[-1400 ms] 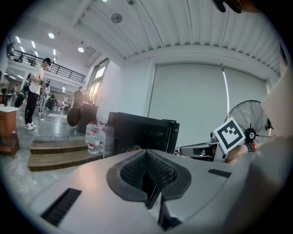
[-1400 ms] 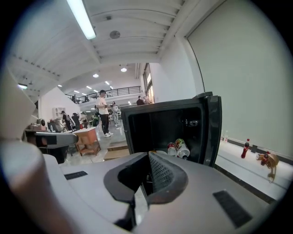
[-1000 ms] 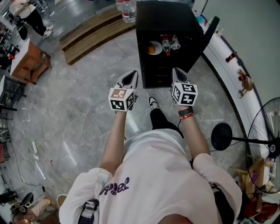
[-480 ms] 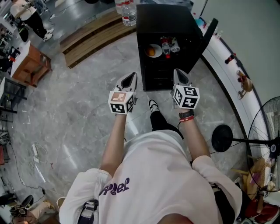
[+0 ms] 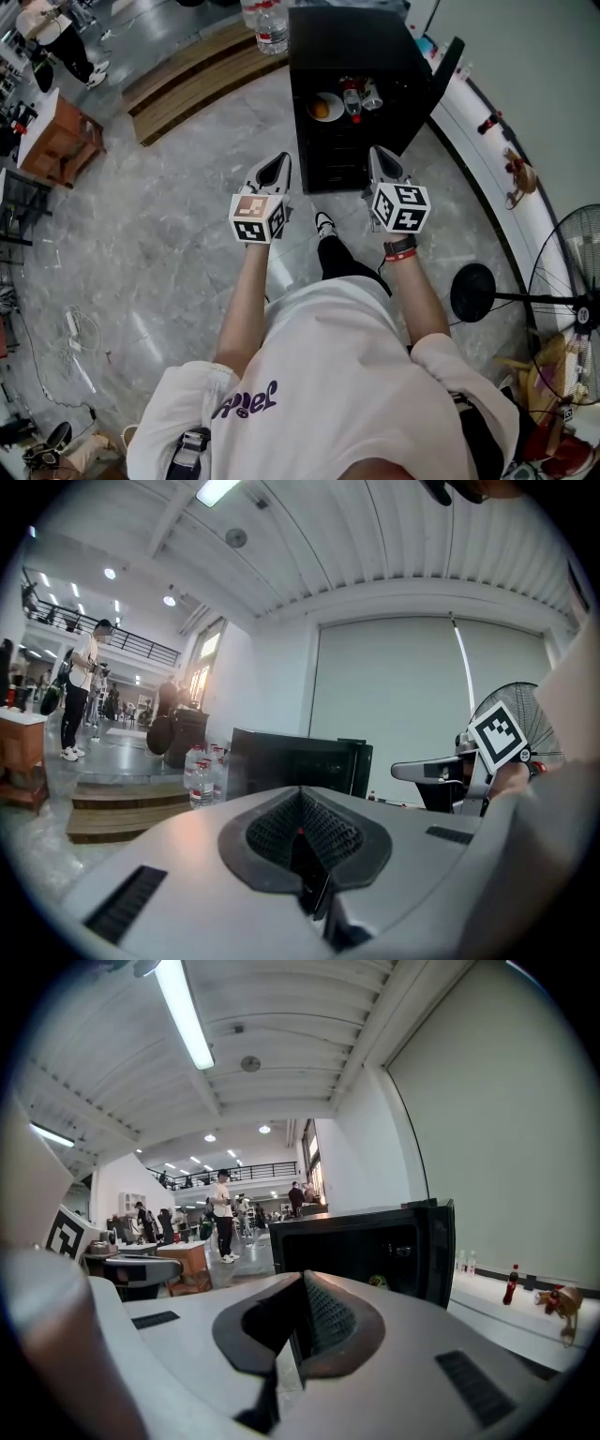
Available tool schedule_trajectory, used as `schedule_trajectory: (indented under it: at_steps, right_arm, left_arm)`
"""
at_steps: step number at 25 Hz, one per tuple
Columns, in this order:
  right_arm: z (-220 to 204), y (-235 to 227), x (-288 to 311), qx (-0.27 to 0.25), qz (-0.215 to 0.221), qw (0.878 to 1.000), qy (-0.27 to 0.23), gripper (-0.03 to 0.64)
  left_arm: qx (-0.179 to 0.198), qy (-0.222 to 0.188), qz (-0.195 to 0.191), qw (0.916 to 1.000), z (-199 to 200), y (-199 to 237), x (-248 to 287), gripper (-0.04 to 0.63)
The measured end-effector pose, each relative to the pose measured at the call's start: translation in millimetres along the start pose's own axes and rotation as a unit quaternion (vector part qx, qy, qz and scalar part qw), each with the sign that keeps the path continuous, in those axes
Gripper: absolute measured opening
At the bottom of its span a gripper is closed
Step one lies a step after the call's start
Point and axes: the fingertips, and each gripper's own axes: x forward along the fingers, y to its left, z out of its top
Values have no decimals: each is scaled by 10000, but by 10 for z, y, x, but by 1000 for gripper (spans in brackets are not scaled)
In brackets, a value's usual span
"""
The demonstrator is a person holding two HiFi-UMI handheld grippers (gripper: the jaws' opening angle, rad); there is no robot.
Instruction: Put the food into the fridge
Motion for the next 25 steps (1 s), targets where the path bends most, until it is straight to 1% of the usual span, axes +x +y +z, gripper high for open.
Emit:
schedule_trajectory:
  at_steps: [5,15,18,20,22,25]
  right_arm:
    - [8,-25,25,-96,-88,9999,10,12]
    - [-122,-16,100,-118,20,9997,231,12]
    - [-196,5,117,-172,89,9990,393,12]
    - [-290,28,150,-300,265,9973,615,12]
    - [-407,24,171,-360,486,9942,892,12]
    - [-580,37,184,-554,837,9863,1310,12]
  left_arm:
    - [-67,25,-32,10000,-30,25,40,19]
    - [-283,113,7,9995,-196,117,92,19]
    - [-365,174,0,9992,-253,151,99,20]
    - [-403,234,-12,9989,-329,191,122,20]
    - [-472,434,41,9979,-554,288,125,19]
    - [-635,1083,304,9916,-1210,595,-41,19]
